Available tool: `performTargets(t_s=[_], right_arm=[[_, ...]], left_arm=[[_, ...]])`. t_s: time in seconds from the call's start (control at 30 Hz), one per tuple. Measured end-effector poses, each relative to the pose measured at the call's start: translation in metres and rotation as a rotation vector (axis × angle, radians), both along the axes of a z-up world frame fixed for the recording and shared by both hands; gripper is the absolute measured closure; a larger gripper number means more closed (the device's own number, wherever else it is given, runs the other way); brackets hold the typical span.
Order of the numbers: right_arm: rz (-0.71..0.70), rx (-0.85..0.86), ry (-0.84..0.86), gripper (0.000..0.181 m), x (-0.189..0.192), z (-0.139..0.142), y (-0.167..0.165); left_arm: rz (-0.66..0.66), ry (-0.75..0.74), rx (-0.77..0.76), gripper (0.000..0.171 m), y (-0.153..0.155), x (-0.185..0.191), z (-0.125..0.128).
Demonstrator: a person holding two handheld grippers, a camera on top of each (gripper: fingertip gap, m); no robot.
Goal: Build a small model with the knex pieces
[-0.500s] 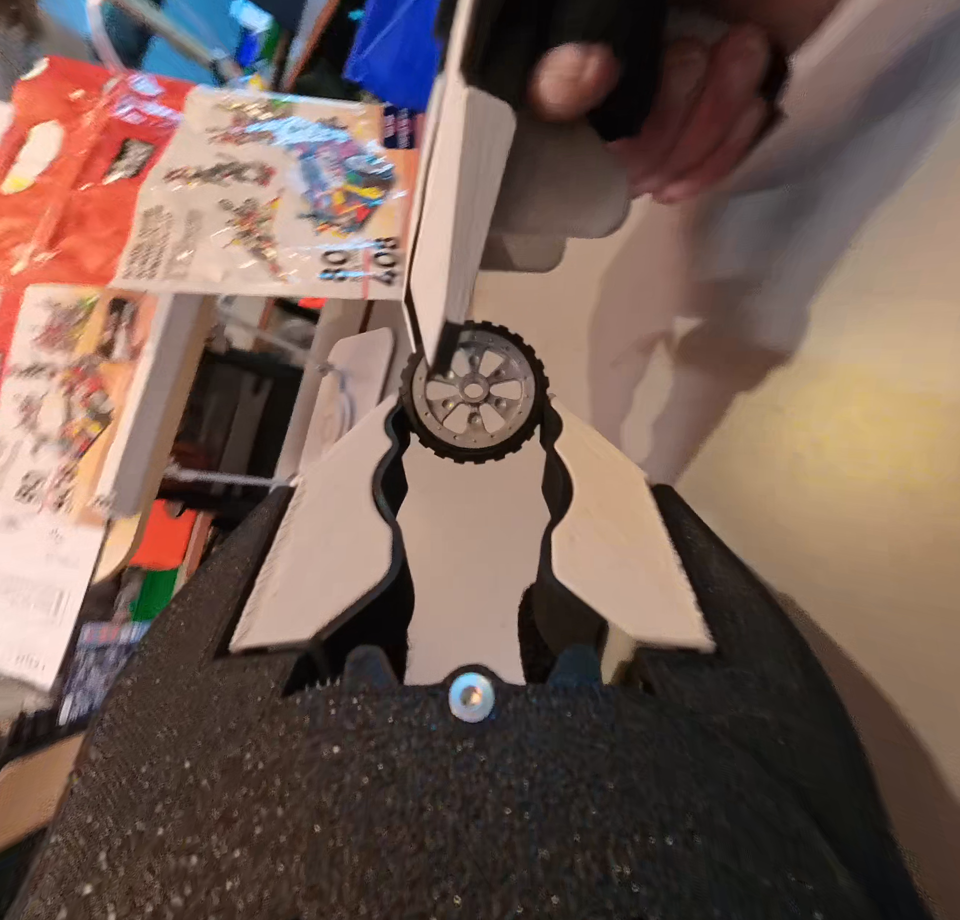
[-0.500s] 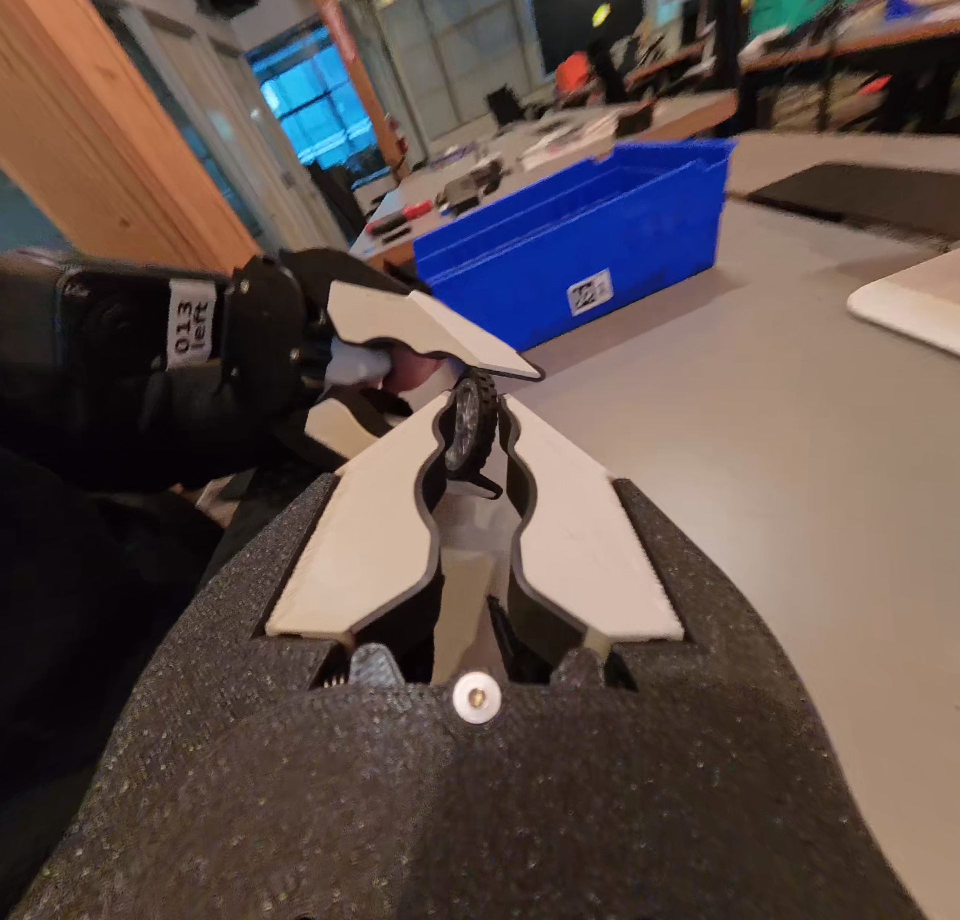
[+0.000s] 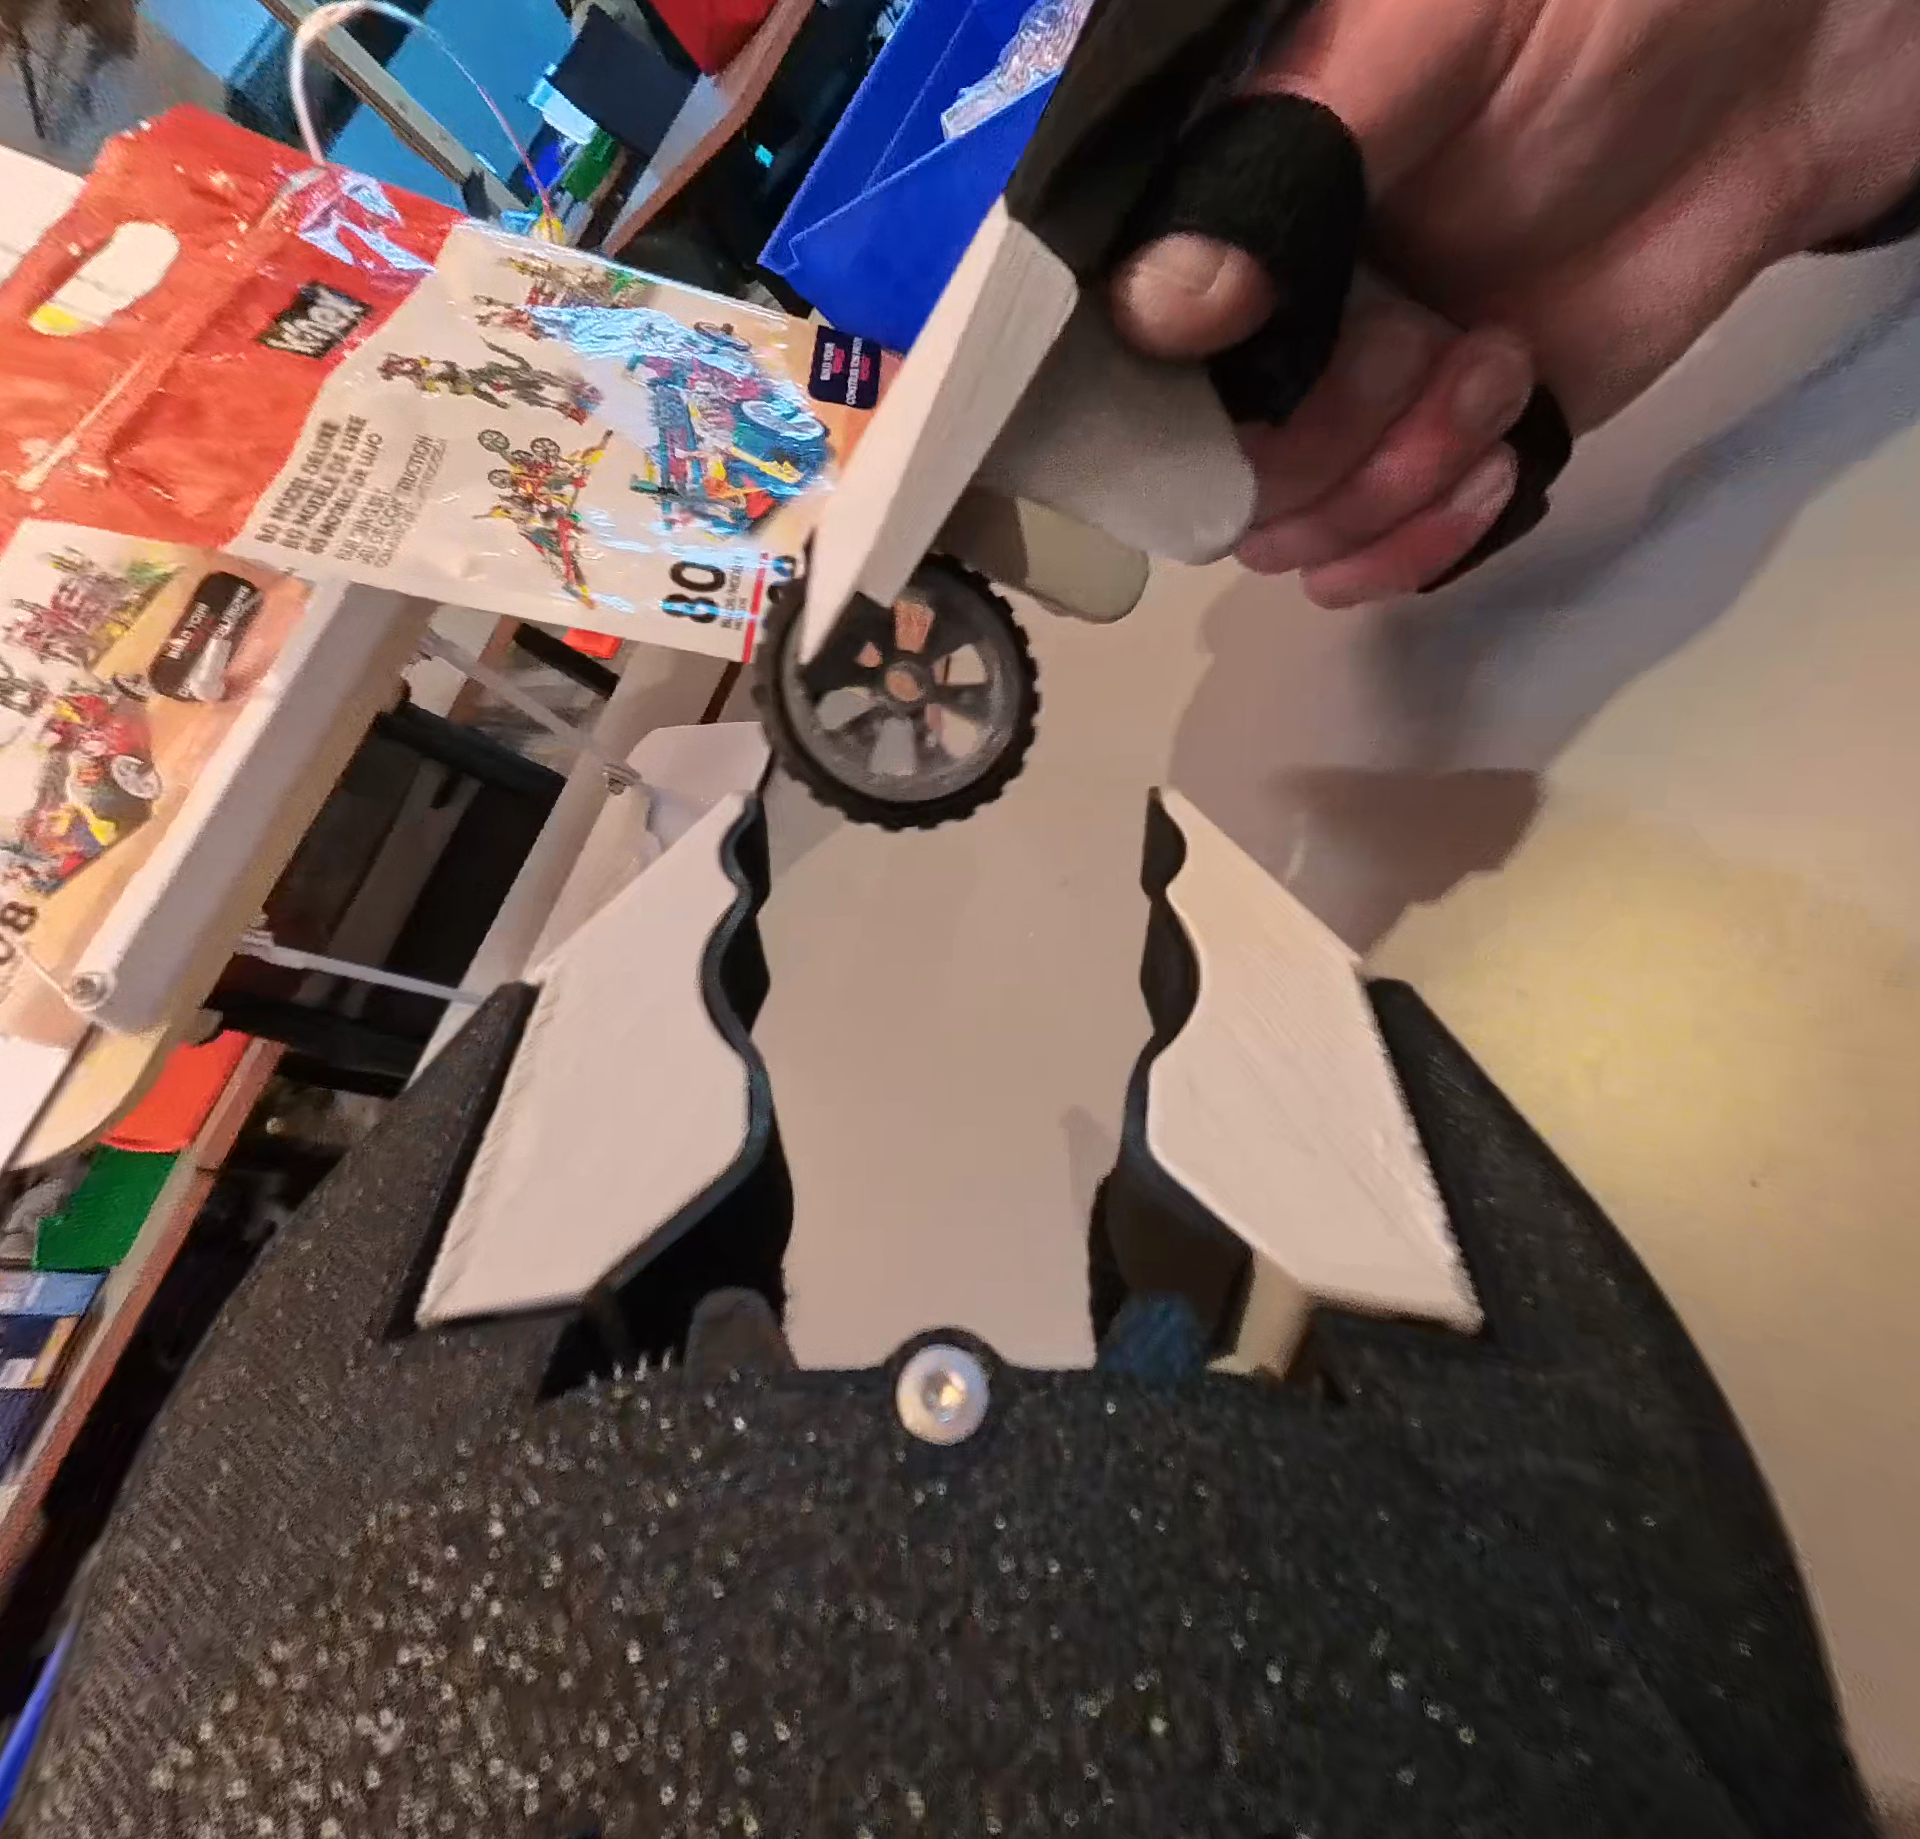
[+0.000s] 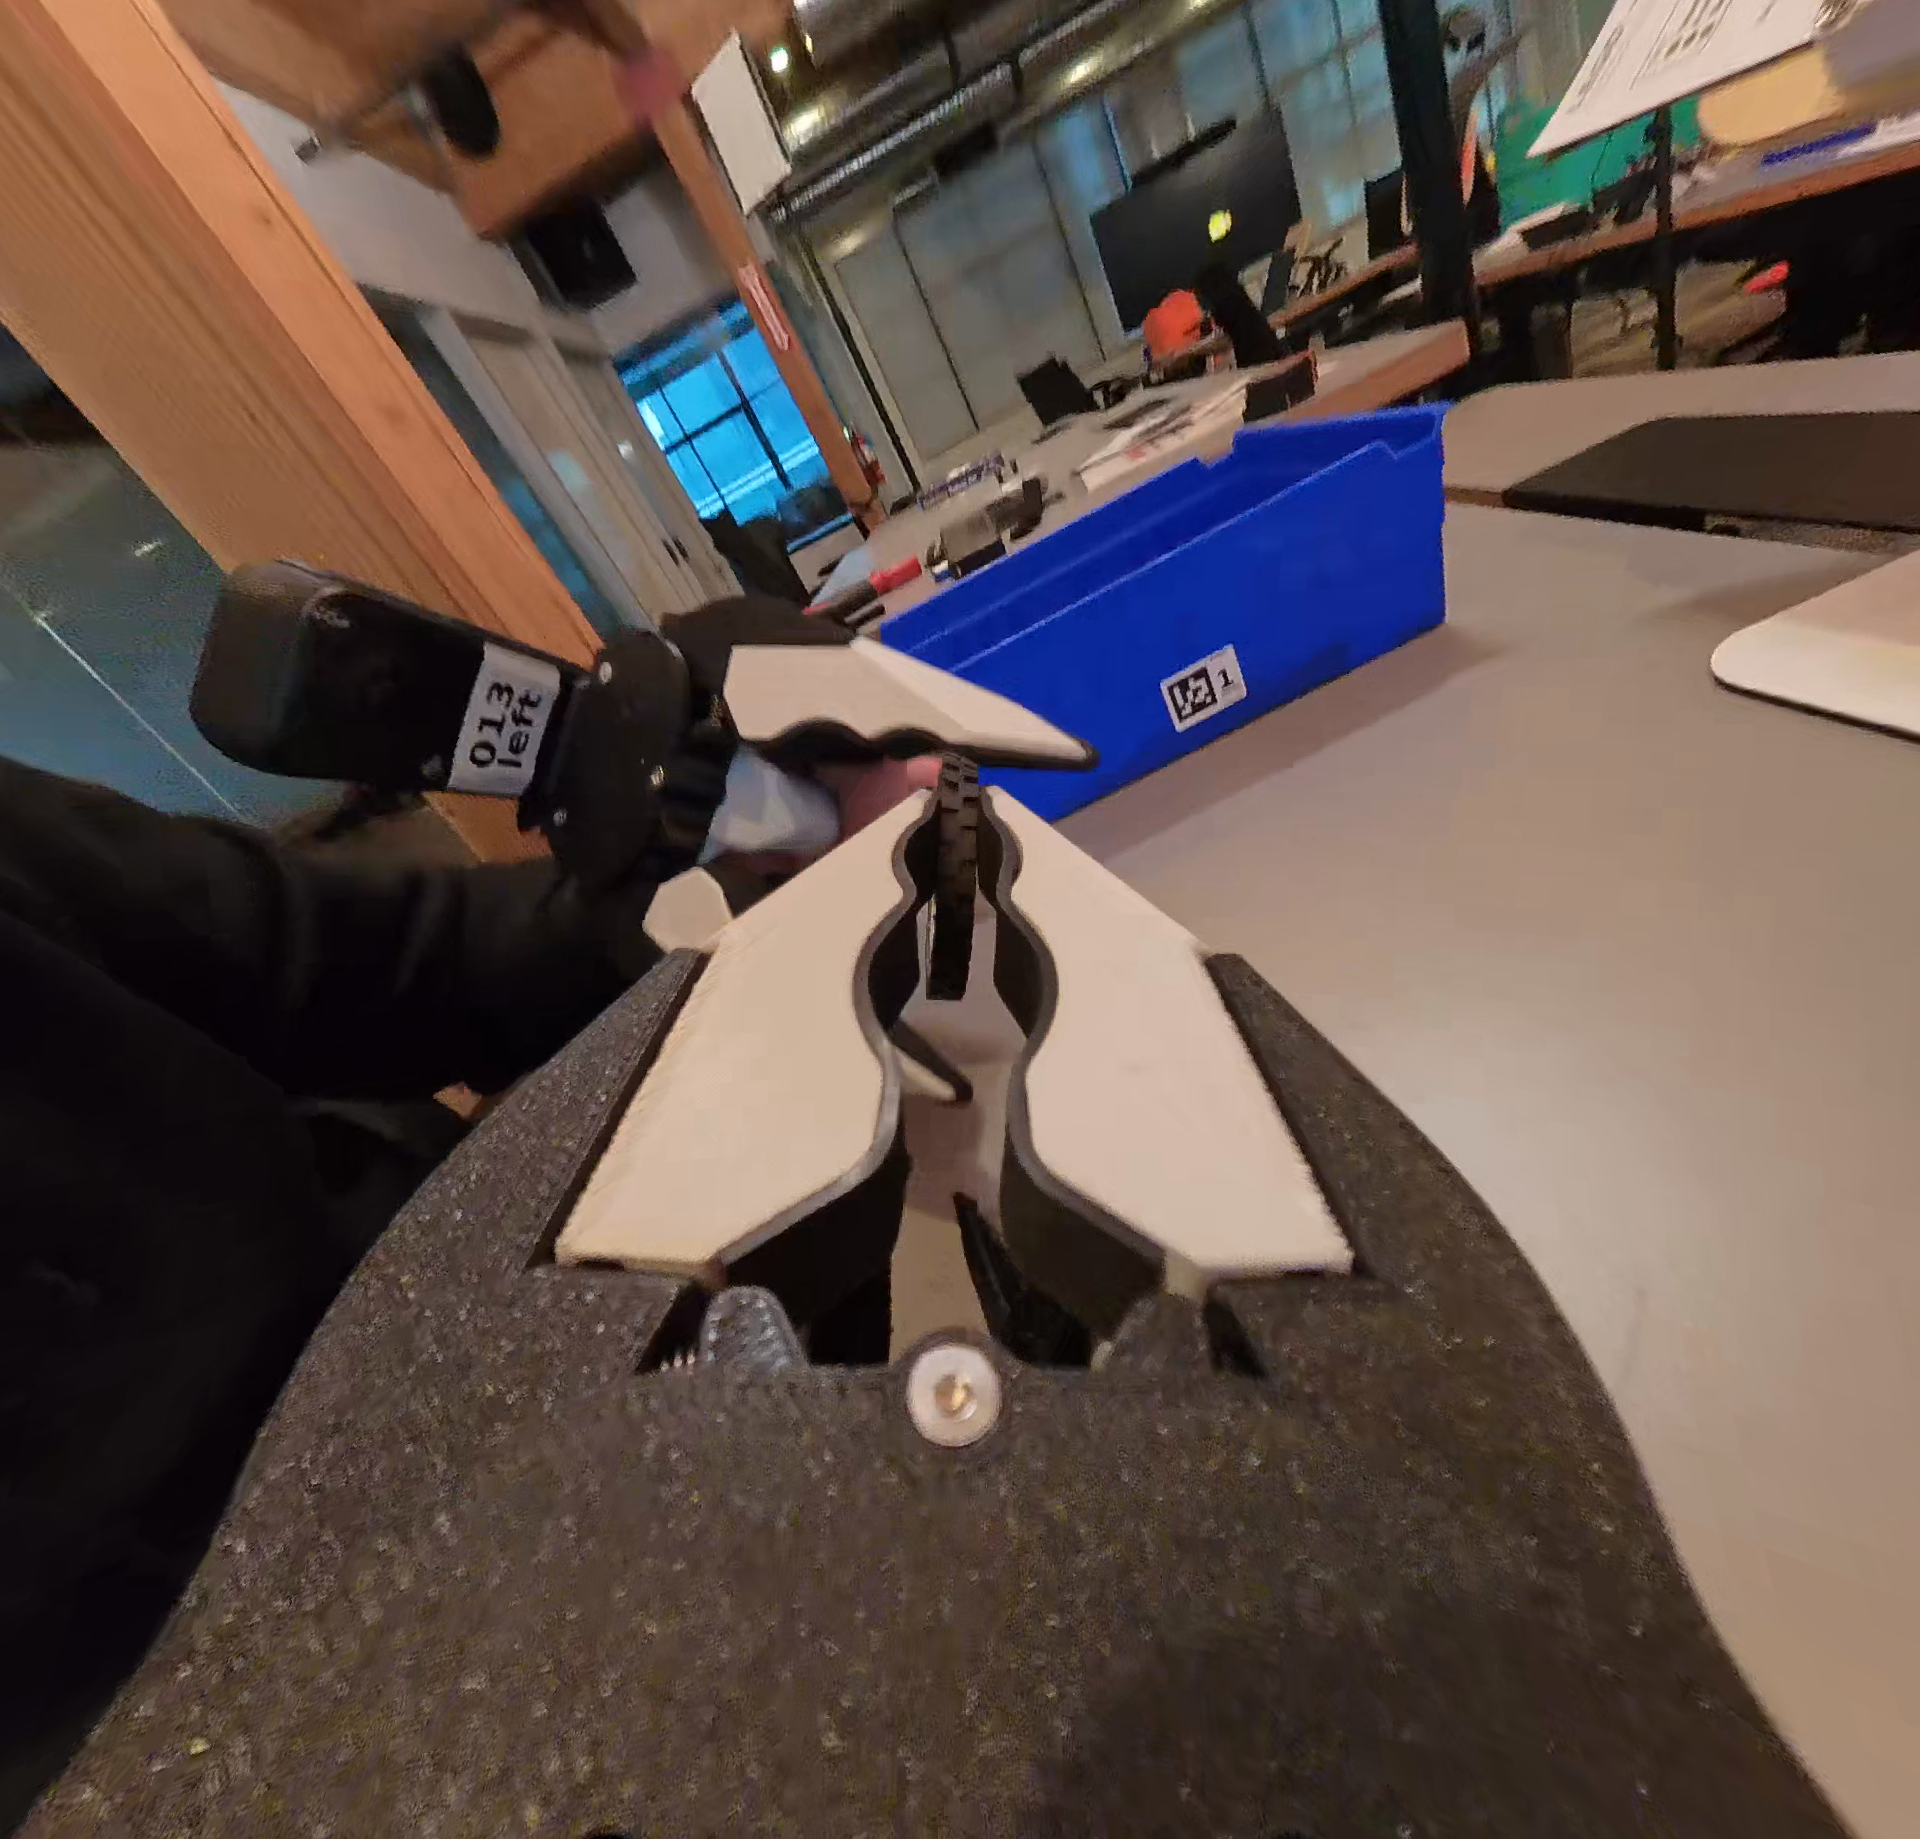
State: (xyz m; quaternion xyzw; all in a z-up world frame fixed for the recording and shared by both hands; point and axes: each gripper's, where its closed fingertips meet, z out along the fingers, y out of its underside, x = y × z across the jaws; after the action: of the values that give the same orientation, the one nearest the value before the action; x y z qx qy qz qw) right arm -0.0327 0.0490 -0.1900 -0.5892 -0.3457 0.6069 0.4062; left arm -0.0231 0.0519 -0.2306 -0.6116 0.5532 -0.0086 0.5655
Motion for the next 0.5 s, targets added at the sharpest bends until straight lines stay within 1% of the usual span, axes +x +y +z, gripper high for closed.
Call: performTargets(t_s=[0.03, 0.1, 0.13, 0.17, 0.2, 0.27, 0.43, 0.5], right_arm=[[0.001, -0.002, 0.018, 0.176, 0.0, 0.002, -0.001], [0.009, -0.012, 0.04, 0.176, -0.002, 0.005, -0.003], [0.005, -0.01, 0.041, 0.177, -0.003, 0.005, -0.004], [0.002, -0.011, 0.041, 0.176, -0.003, 0.005, -0.004], [-0.003, -0.014, 0.047, 0.176, -0.003, 0.005, -0.003], [-0.013, -0.018, 0.054, 0.177, -0.002, 0.005, -0.001], [-0.031, -0.015, 0.048, 0.177, -0.002, 0.006, -0.001], [-0.042, -0.011, 0.042, 0.177, -0.002, 0.006, 0.0]], left_arm=[[0.021, -0.005, 0.021, 0.101, 0.002, 0.002, 0.0], [0.061, -0.017, 0.114, 0.103, 0.005, 0.004, 0.011], [0.063, -0.034, 0.138, 0.107, 0.004, 0.006, 0.017], [0.061, -0.053, 0.154, 0.12, 0.003, 0.007, 0.022], [0.071, -0.047, 0.165, 0.123, 0.003, 0.008, 0.024], [0.104, -0.009, 0.191, 0.123, 0.006, 0.007, 0.023], [0.121, 0.01, 0.194, 0.125, 0.007, 0.006, 0.024], [0.15, 0.073, 0.234, 0.126, 0.008, 0.004, 0.024]])
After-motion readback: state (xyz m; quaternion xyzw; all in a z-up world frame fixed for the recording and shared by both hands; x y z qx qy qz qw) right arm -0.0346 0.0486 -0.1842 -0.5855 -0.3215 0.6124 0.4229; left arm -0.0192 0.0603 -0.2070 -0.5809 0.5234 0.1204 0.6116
